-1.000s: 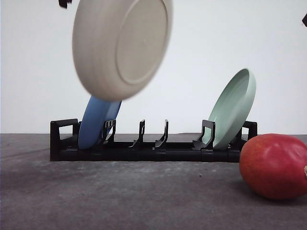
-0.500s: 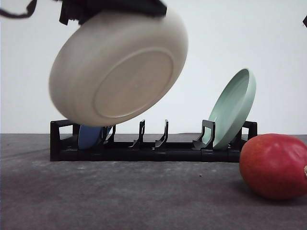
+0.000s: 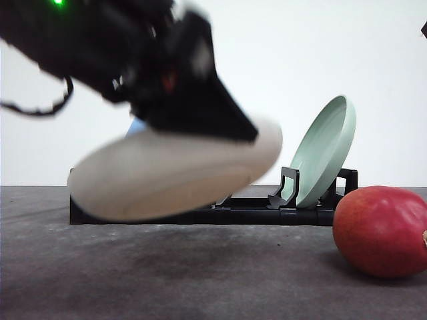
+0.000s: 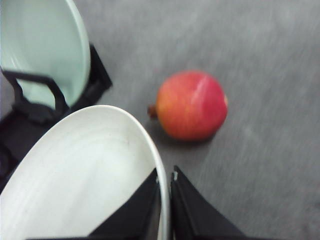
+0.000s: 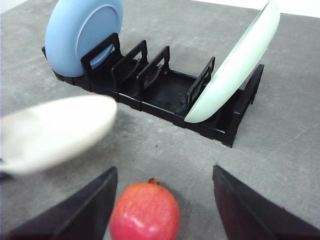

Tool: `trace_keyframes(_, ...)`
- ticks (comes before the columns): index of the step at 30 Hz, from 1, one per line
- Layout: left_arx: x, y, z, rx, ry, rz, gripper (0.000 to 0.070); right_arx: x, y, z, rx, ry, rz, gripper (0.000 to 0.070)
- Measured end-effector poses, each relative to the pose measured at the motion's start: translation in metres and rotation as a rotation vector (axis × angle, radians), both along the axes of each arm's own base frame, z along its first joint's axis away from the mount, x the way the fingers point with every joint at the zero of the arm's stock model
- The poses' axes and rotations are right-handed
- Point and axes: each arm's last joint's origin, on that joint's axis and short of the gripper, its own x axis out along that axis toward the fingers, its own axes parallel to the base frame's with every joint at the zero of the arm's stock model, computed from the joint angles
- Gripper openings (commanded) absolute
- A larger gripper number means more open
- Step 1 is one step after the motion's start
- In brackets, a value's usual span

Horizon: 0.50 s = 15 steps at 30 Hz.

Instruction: Place pomegranate in white plate

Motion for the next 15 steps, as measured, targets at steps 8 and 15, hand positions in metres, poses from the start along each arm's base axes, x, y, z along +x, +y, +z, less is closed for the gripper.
trace_keyframes(8, -0.004, -0.018, -0.027, 0.096, -0.058, 0.013, 0.001, 0.0, 0.0, 0.0, 0.001, -0.003, 0.0, 0.038)
trace_keyframes(15, -0.004, -0.024, -0.042, 0.146, -0.078, -0.003, 0.0009, 0.0, 0.0, 0.0, 0.001, -0.003, 0.0, 0.038)
